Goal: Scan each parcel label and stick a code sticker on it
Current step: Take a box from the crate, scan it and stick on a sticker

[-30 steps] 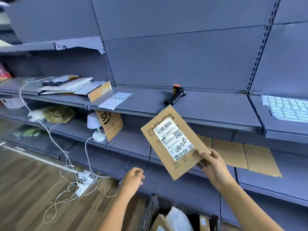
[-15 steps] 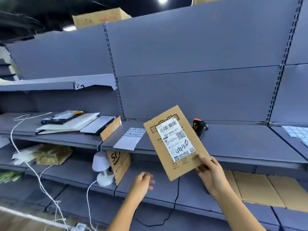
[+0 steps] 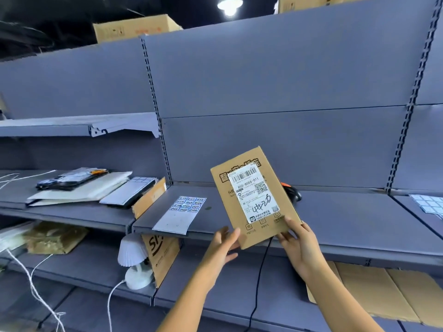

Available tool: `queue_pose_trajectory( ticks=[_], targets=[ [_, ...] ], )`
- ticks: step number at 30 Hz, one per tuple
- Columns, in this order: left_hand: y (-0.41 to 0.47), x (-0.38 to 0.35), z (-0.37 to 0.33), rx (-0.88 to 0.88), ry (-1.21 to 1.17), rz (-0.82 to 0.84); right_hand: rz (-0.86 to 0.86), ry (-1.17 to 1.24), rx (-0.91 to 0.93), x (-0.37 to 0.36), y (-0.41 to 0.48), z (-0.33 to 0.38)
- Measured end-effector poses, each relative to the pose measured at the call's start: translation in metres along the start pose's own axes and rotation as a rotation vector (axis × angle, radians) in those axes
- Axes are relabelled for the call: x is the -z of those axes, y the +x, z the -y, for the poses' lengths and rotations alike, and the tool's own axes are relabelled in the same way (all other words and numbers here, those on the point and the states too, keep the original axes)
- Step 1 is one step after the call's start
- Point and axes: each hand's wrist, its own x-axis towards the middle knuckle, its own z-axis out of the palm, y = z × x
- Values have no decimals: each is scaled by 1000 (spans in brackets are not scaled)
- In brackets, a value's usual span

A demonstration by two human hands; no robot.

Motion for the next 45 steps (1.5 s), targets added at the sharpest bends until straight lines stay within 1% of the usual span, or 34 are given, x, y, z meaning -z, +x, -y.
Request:
queue_pose_trajectory(
  ticks=[5,9,12,14,16,17,18,20,22,23,26,28,29,31,33,34,37,40,42,43,45],
  targets=[
    [36,-9,-3,18,-121,34,-23,-5,23,-2,28,4],
    [82,-12,-15,-31,-215,94,-15,57,45,-10,68,-1],
    [120,-7,-19,-37,-265,86,5,85,55,-22,94,-13],
    [146,2,-21,-51,-277,86,19,54,49,-26,112,-18],
    [174,18,-23,-56,-288,110,28,-122,50,-28,130,-20],
    [188,26,-24,-65,-289,123,20,-269,61,-29,137,-18],
    [197,34,-25,-80,-288,135,-23,-436,84,-29,141,-15],
    [220,46,-23,-99,-278,168,-263,-741,195,-19,159,-11],
    [236,53,-21,-100,-244,181,-458,-939,314,-12,168,-4],
    [244,57,-19,-99,-228,188,-511,-1014,305,-7,174,-3],
    [272,69,-9,-89,-162,218,-637,-1154,68,9,194,-17],
    [283,72,0,-76,-133,233,-669,-1264,1,18,202,-27],
    [288,73,4,-72,-118,239,-682,-1279,-13,20,205,-29],
    [295,76,12,-68,-85,251,-703,-1255,-59,18,210,-26],
    [299,79,18,-72,-65,266,-688,-1248,-115,20,215,-20],
    [301,80,19,-75,-57,277,-679,-1199,-117,20,218,-17],
    [302,80,21,-92,-30,302,-611,-876,-35,14,217,-11],
    [303,79,21,-109,-21,275,-569,-604,142,-10,208,-7],
    [305,78,21,-107,-15,254,-495,-529,234,-34,198,-3],
    [306,77,21,-106,-14,254,-444,-521,252,-46,194,-2],
    [307,74,18,-112,-3,275,-358,-573,262,-68,183,-2]
  ],
)
